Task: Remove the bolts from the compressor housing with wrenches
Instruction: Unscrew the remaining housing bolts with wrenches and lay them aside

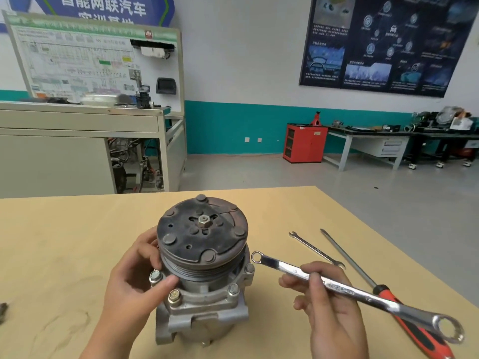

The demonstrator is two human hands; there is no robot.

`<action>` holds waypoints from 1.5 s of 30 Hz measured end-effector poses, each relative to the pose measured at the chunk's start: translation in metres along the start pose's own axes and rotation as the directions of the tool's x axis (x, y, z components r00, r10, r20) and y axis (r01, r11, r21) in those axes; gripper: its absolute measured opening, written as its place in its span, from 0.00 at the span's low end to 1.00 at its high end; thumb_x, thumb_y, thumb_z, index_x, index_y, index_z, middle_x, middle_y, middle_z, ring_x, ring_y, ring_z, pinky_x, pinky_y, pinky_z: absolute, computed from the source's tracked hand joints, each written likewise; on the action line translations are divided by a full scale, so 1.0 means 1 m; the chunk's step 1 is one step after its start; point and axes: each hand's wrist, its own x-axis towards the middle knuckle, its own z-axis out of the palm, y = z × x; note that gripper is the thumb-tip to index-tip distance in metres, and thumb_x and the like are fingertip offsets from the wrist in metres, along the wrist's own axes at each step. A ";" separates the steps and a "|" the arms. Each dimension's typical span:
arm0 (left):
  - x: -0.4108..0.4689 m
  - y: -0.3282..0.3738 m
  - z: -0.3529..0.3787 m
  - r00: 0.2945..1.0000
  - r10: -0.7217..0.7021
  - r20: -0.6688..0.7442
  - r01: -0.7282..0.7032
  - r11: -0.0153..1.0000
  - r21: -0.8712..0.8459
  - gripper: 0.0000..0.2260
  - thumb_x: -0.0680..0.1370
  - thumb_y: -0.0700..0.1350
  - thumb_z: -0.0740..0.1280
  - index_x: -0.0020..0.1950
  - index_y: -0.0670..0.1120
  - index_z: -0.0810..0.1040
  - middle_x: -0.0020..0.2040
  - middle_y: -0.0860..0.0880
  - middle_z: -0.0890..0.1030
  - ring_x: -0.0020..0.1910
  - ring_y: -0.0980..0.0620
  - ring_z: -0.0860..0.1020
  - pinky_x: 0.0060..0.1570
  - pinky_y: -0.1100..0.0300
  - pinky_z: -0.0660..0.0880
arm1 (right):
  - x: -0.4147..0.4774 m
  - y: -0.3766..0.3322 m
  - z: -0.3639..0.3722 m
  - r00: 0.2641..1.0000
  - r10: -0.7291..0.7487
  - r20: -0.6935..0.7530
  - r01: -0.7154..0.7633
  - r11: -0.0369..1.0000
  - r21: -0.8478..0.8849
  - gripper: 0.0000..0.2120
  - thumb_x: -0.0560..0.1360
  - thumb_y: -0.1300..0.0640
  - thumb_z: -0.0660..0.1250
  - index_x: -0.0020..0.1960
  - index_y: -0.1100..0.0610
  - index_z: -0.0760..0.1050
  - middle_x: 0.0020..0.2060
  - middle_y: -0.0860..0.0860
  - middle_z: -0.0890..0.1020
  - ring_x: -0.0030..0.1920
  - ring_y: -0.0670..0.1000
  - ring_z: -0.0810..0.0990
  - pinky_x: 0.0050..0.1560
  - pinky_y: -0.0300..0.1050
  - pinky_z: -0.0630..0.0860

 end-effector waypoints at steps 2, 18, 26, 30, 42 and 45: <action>-0.001 0.000 0.002 0.999 0.023 -0.030 -0.023 1.000 0.010 0.12 0.62 0.35 0.72 0.34 0.50 0.73 0.48 0.55 0.80 0.46 0.55 0.79 0.41 0.66 0.75 | 0.001 0.002 0.001 0.999 0.022 -0.037 -0.022 1.000 0.014 0.09 0.71 0.55 0.63 0.36 0.44 0.77 0.32 0.57 0.83 0.35 0.52 0.83 0.27 0.33 0.67; -0.002 0.007 0.008 0.994 -0.009 -0.111 0.006 0.999 -0.033 0.02 0.63 0.44 0.71 0.33 0.50 0.81 0.54 0.52 0.81 0.56 0.48 0.78 0.46 0.61 0.77 | -0.003 -0.007 0.003 0.998 -0.013 -0.056 0.023 0.983 0.180 0.19 0.75 0.60 0.55 0.34 0.46 0.79 0.26 0.56 0.82 0.28 0.51 0.82 0.25 0.31 0.69; -0.002 0.008 0.008 0.995 -0.010 -0.096 0.007 0.999 -0.033 0.01 0.64 0.45 0.71 0.33 0.51 0.81 0.53 0.53 0.82 0.55 0.48 0.78 0.48 0.58 0.77 | -0.002 -0.009 0.005 0.999 -0.014 -0.031 0.018 0.993 0.119 0.14 0.71 0.55 0.56 0.36 0.47 0.79 0.29 0.58 0.83 0.30 0.53 0.83 0.26 0.33 0.71; -0.002 0.009 0.008 0.995 -0.032 -0.099 0.028 0.999 -0.044 0.01 0.63 0.45 0.70 0.33 0.51 0.81 0.54 0.53 0.82 0.56 0.45 0.77 0.49 0.57 0.77 | 0.004 -0.007 0.003 1.000 0.015 -0.007 -0.014 0.998 0.068 0.13 0.72 0.54 0.57 0.37 0.47 0.79 0.31 0.56 0.83 0.32 0.53 0.83 0.27 0.33 0.71; -0.009 0.007 0.025 0.991 -0.015 -0.136 0.023 0.998 0.059 0.16 0.65 0.49 0.69 0.51 0.54 0.72 0.60 0.52 0.76 0.57 0.56 0.77 0.53 0.63 0.75 | 0.015 -0.011 0.036 0.991 0.126 -0.047 -0.072 0.790 0.609 0.15 0.76 0.51 0.53 0.33 0.51 0.69 0.25 0.47 0.68 0.28 0.47 0.71 0.43 0.43 0.79; -0.009 0.006 0.028 0.984 -0.083 -0.157 0.109 0.980 0.169 0.33 0.64 0.66 0.72 0.64 0.55 0.68 0.64 0.56 0.76 0.61 0.63 0.75 0.54 0.69 0.73 | 0.017 -0.011 0.043 0.978 0.160 -0.136 -0.044 0.791 0.610 0.17 0.78 0.49 0.52 0.32 0.50 0.67 0.24 0.46 0.64 0.25 0.47 0.66 0.39 0.39 0.77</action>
